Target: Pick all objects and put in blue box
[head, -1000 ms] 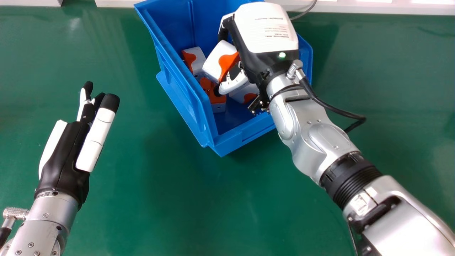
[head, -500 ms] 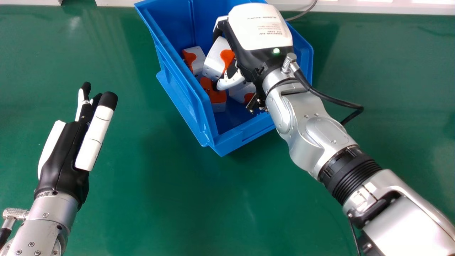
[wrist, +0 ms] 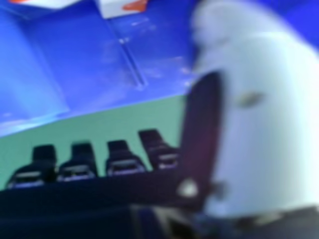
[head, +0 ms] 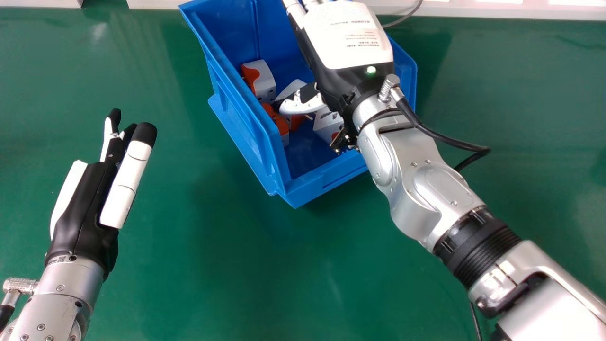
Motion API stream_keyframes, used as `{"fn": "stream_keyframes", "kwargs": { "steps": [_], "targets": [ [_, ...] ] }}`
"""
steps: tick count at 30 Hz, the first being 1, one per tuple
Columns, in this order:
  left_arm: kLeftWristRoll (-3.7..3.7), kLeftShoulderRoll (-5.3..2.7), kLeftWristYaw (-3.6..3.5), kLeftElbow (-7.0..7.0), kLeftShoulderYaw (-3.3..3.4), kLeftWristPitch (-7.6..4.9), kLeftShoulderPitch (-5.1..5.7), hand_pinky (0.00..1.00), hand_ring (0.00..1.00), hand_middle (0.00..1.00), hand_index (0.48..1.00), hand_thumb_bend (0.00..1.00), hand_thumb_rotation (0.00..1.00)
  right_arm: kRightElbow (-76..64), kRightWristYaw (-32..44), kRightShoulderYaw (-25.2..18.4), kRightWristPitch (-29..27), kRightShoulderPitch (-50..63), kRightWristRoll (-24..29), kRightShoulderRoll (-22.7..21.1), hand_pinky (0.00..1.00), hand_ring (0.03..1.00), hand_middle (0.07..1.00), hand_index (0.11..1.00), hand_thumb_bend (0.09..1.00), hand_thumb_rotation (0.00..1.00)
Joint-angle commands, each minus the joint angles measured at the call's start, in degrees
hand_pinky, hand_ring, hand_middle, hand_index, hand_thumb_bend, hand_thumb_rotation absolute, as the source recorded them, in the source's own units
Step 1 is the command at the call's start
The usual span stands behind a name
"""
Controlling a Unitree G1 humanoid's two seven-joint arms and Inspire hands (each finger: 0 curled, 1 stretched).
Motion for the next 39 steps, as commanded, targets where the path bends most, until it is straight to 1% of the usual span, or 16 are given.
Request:
{"fn": "stream_keyframes", "kwargs": {
  "steps": [1, 7, 11, 13, 15, 19, 23, 24, 25, 27, 28, 30, 32, 35, 36, 39],
  "targets": [
    [0.06, 0.55, -0.19, -0.65, 0.33, -1.35, 0.10, 1.00, 1.00, 1.00, 1.000, 0.83, 1.00, -3.25, -0.67, -0.13, 0.09, 0.80, -1.17, -0.67, 0.93, 0.981, 0.969, 0.913, 0.161, 0.00],
    [-0.23, 0.75, -0.34, -0.40, 0.35, -0.54, -0.65, 1.00, 1.00, 1.00, 1.000, 0.84, 1.00, -15.44, -2.74, -1.16, -0.55, 11.35, -1.74, -4.15, 0.95, 0.975, 0.950, 0.890, 0.165, 0.00],
    [-0.64, 0.94, -0.53, 0.30, 0.54, -0.22, -1.36, 1.00, 1.00, 1.00, 1.000, 0.85, 1.00, -24.15, -2.21, -2.42, 0.05, 19.16, -2.32, -5.62, 0.94, 0.974, 0.953, 0.910, 0.187, 0.00],
    [-0.68, 1.07, -0.68, 0.64, 0.58, -0.05, -1.66, 1.00, 1.00, 1.00, 1.000, 0.86, 1.00, -29.95, -1.71, -3.29, 0.26, 24.52, -1.86, -6.11, 0.94, 0.975, 0.955, 0.916, 0.208, 0.00],
    [-0.64, 1.23, -0.78, 0.98, 0.64, 0.20, -2.02, 1.00, 1.00, 1.00, 1.000, 0.88, 1.00, -35.79, -1.34, -4.28, 0.05, 30.09, -1.22, -6.40, 0.94, 0.980, 0.964, 0.931, 0.290, 0.00],
    [-0.65, 1.36, -1.01, 1.70, 0.82, 0.54, -2.85, 1.00, 1.00, 1.00, 1.000, 0.88, 1.00, -44.81, -1.72, -6.11, -0.78, 39.22, -0.99, -6.48, 0.94, 0.982, 0.966, 0.935, 0.318, 0.00],
    [-0.65, 1.15, -1.05, 1.68, 0.66, 1.01, -3.39, 1.00, 1.00, 1.00, 1.000, 0.88, 1.00, -50.61, -4.10, -9.39, -4.45, 47.91, 1.74, -7.05, 0.93, 0.978, 0.964, 0.933, 0.328, 0.01],
    [-0.58, 1.13, -1.05, 1.66, 0.61, 1.08, -3.45, 1.00, 1.00, 1.00, 1.000, 0.87, 1.00, -51.75, -4.22, -10.32, -5.84, 49.85, 3.21, -7.11, 0.92, 0.971, 0.960, 0.930, 0.329, 0.05],
    [-0.53, 1.14, -1.07, 1.61, 0.59, 1.20, -3.50, 1.00, 1.00, 1.00, 1.000, 0.86, 1.00, -52.77, -4.33, -11.26, -7.34, 51.79, 4.94, -7.12, 0.87, 0.958, 0.952, 0.928, 0.325, 0.21],
    [-0.42, 1.19, -1.13, 1.50, 0.53, 1.25, -3.46, 1.00, 1.00, 1.00, 1.000, 0.86, 1.00, -54.91, -4.50, -13.20, -10.03, 55.86, 8.68, -6.63, 0.84, 0.950, 0.949, 0.933, 0.318, 0.36],
    [-0.37, 1.22, -1.17, 1.58, 0.53, 1.11, -3.47, 1.00, 1.00, 1.00, 1.000, 0.86, 1.00, -56.09, -4.46, -14.14, -10.99, 57.91, 10.46, -6.20, 0.82, 0.946, 0.948, 0.935, 0.316, 0.46],
    [-0.30, 1.23, -1.22, 1.87, 0.54, 0.71, -3.47, 1.00, 1.00, 1.00, 1.000, 0.85, 1.00, -58.60, -4.65, -16.57, -12.96, 62.97, 15.50, -4.67, 0.81, 0.944, 0.950, 0.940, 0.315, 0.61],
    [-0.26, 1.22, -1.26, 2.13, 0.56, 0.32, -3.48, 1.00, 1.00, 1.00, 1.000, 0.85, 1.00, -59.68, -4.69, -18.23, -14.58, 65.82, 18.97, -3.30, 0.80, 0.944, 0.953, 0.944, 0.316, 0.74],
    [-0.13, 1.20, -1.26, 2.90, 0.58, -0.65, -3.51, 1.00, 1.00, 1.00, 1.000, 0.85, 1.00, -60.33, -4.46, -21.28, -17.68, 69.99, 27.02, -0.36, 0.81, 0.949, 0.958, 0.951, 0.316, 0.82],
    [-0.13, 1.18, -1.26, 3.00, 0.56, -0.70, -3.48, 1.00, 1.00, 1.00, 1.000, 0.84, 1.00, -60.42, -3.79, -22.43, -17.94, 70.95, 29.74, 0.47, 0.81, 0.949, 0.959, 0.951, 0.319, 0.85],
    [-0.05, 1.15, -1.19, 2.92, 0.51, -0.59, -3.36, 1.00, 1.00, 1.00, 1.000, 0.84, 1.00, -60.83, -1.45, -24.87, -17.72, 72.25, 35.07, 1.40, 0.81, 0.949, 0.959, 0.951, 0.319, 0.85]
  ]
}}
